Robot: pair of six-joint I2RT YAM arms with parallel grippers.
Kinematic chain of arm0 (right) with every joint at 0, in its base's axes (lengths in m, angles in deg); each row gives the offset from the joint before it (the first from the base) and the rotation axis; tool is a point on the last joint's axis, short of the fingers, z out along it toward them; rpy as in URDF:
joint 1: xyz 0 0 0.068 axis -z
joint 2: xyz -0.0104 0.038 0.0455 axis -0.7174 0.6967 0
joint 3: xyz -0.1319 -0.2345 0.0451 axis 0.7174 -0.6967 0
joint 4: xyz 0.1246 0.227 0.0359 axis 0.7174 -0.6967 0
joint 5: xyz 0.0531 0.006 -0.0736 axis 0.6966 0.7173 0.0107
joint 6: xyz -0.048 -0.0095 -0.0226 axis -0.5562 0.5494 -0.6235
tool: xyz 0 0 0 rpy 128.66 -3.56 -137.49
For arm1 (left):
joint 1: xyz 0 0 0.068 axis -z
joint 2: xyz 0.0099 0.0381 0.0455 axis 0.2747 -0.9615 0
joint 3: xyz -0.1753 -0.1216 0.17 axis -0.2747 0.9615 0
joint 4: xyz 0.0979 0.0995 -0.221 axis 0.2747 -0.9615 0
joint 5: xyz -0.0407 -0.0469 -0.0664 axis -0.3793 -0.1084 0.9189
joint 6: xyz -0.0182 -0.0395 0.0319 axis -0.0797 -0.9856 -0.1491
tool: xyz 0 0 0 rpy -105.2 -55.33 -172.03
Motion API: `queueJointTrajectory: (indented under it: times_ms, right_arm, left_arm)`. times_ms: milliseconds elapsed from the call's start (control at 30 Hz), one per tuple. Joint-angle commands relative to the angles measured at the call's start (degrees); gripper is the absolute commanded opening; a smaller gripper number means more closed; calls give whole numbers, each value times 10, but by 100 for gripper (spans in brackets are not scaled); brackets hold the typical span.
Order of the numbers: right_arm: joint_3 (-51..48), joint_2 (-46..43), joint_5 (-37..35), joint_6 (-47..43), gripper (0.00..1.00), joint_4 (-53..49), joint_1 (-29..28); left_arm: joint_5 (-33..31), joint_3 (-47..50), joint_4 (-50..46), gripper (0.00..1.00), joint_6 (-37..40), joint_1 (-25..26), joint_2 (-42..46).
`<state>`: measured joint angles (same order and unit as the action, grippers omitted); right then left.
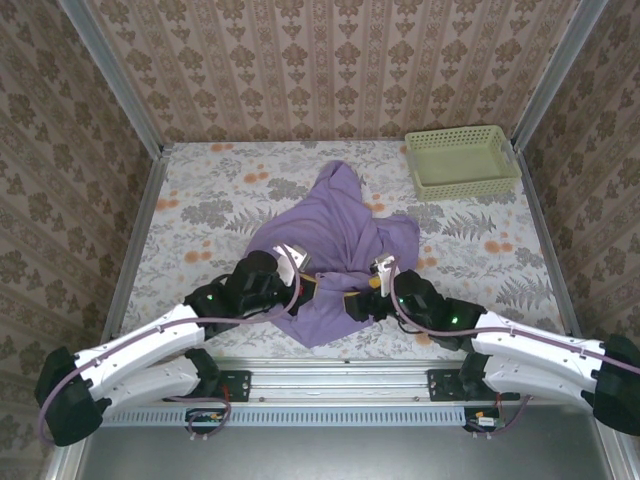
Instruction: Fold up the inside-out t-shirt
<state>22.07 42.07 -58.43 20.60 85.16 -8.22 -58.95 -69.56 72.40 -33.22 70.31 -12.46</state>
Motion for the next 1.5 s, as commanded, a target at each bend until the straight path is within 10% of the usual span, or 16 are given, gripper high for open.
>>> queueJointTrajectory:
  times_ms: [0, 467, 667, 733, 867, 1100, 1467]
  right_arm:
    - [-13, -5, 14, -88, 88, 67, -3]
    - [60, 117, 130, -171, 93, 104, -3]
    - [49, 81, 51, -126, 14, 77, -3]
    - [37, 47, -6, -103, 1, 53, -3]
    - [5, -48, -143, -34, 0, -20, 6]
    - [-46, -212, -180, 59, 0, -139, 84]
    - [-26, -202, -154, 80, 0, -133, 102]
  left_arm:
    - [6, -25, 8, 0, 29, 16, 11]
    - [7, -79, -25, 0, 88, 84, 12]
    - [-63, -73, -32, 2, 75, 87, 18]
    - [-115, -66, -45, 17, 63, 85, 27]
    - [-235, -46, -110, 48, 7, 40, 44]
    - [-317, -47, -301, 66, -55, -154, -46]
    - [-176, -32, -225, 74, -88, -183, -186]
